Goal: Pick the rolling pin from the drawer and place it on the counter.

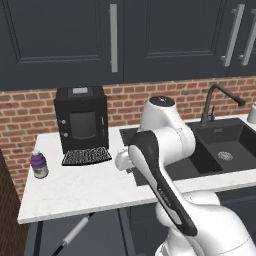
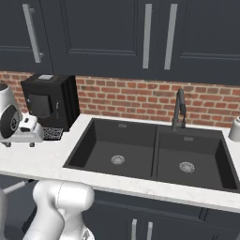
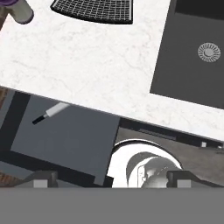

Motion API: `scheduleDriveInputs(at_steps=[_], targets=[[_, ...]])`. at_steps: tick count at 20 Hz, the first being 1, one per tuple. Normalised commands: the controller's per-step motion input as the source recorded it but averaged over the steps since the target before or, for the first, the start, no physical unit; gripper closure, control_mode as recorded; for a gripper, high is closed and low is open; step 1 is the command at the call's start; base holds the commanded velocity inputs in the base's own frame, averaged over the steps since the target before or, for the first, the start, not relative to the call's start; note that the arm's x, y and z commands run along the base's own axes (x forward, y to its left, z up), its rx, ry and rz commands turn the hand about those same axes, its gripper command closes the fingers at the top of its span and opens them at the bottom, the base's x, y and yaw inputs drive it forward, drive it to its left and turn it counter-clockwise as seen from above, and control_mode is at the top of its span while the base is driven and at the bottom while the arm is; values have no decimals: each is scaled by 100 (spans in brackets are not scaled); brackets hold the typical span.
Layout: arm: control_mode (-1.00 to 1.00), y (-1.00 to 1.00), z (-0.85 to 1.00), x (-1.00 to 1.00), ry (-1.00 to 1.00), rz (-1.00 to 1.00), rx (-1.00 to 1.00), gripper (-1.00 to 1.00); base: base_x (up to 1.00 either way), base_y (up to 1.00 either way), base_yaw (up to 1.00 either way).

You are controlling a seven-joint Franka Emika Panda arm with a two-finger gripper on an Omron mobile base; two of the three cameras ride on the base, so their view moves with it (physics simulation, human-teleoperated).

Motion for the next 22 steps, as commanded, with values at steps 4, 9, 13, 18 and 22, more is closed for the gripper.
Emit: scheduleDriveInputs(at_steps=[4, 9, 13, 18, 22], targets=[[-100, 72, -20, 5, 11, 2, 0, -100, 0, 0, 0], [-100, 66, -38, 1, 18, 1, 0, -100, 0, 0, 0], [-100, 60, -53, 0, 17, 1, 0, -100, 0, 0, 0], [-100, 62, -52, 0, 13, 0, 0, -100, 0, 0, 0], [-100, 66, -45, 1, 10, 0, -3, -100, 0, 0, 0]])
